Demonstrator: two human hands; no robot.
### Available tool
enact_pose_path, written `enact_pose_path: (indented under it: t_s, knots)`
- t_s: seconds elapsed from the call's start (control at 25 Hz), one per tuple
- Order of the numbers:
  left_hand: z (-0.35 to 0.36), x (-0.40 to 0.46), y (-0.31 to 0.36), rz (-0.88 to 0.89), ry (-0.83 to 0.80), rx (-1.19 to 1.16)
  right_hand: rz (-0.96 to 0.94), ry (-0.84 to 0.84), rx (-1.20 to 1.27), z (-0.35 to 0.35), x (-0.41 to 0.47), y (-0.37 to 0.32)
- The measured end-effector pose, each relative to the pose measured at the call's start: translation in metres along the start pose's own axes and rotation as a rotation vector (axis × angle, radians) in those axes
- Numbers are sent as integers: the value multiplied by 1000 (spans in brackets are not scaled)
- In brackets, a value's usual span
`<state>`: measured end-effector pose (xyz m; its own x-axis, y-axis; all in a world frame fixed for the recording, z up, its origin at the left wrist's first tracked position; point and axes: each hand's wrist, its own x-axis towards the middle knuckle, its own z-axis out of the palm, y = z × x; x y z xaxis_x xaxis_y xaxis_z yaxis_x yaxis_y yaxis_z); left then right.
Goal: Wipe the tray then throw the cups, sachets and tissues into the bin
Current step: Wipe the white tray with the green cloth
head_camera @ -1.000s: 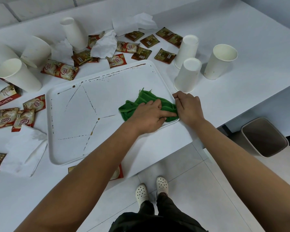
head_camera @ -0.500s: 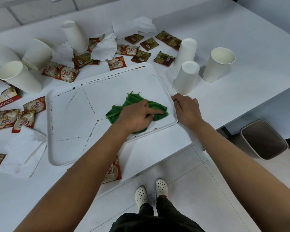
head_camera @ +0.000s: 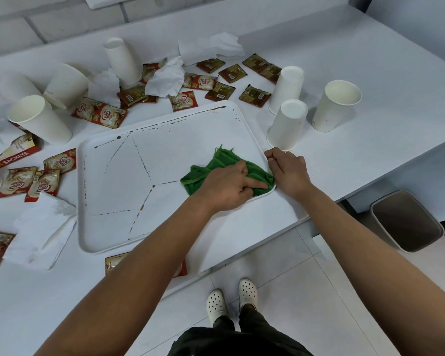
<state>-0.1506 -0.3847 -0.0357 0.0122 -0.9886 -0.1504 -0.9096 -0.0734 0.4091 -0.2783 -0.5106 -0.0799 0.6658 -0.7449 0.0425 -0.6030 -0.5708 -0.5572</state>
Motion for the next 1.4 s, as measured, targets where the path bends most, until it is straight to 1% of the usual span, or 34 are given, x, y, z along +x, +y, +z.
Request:
enact_pose_path:
  t_s: [0.08,0.2,0.32,0.48,0.6,0.76,0.84,0.96,1.08,1.16,1.32,1.4]
  knots:
    - [-2,-10,-8,1,4,-79,-7,9,-10,0,-1,0]
    - [-10,-22,-33,-65,-4,-137,-13,29,-34,1,-1,-2]
    - [-13,-20,-45,-146,27,-84,-17,43,-43,2,-2,-1]
    - [-6,2,-22,-196,47,20,-13,50,-50,2,-2,-2]
    - [-3,11,-5,-137,20,9,7,28,-60,1,-2,-3]
    - [4,1,3,-34,-36,-29,9,25,-78,1,-1,-4]
    - [0,-9,-6,-31,-33,-72,12,28,-75,2,-1,-2]
    - [-9,-27,-31,-78,-55,-114,2,49,-69,3,-1,-2]
    - [-8,-36,-39,-63,2,-125,4,57,-82,4,-2,-3]
    - [-4,-27,-29,-33,-4,-95,-2,65,-89,5,-3,-3]
    - [3,0,-1,-24,-67,76,-1,56,-80,3,-3,-5]
    - [4,5,3,-31,-80,97,5,49,-67,3,-3,-5]
